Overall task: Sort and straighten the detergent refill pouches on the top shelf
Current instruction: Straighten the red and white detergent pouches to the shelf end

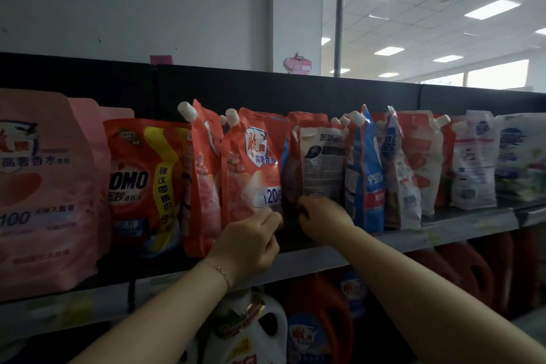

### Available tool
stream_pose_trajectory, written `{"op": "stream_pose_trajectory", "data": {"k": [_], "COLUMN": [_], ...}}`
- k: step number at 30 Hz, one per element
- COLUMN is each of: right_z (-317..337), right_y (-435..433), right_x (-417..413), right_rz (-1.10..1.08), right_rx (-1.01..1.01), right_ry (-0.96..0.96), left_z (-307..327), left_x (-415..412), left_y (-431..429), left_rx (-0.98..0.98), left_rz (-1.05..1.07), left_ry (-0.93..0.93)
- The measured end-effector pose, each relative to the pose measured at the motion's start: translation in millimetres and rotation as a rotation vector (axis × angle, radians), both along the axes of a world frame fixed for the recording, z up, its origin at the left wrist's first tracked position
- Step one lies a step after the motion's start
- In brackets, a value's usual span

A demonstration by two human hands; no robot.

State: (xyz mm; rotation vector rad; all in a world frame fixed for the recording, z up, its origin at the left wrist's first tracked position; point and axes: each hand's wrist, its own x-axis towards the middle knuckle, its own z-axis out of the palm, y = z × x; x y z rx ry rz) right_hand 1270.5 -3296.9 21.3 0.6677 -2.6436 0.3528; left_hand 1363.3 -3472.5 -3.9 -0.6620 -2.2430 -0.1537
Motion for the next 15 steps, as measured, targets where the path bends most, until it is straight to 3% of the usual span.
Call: {"op": "stream_pose_trajectory", "data": {"k": [8,15], "right_z": [-10.1,-2.3], "right_y": [36.4,90.7], "right_x": [-55.7,-89.3], "right_rz": [-0.107,0.065], "right_rx": [0.3,0.308], "right_ry": [-0.116,-0.13], "left_z": [22.9,23.6], "left_x": [-37.8,-109.2], "left_y": [67.0,104.3], "left_rx": [0.001,0.279], "left_rz": [0.106,0.233], "left_ry": [-0.222,-0.351]}}
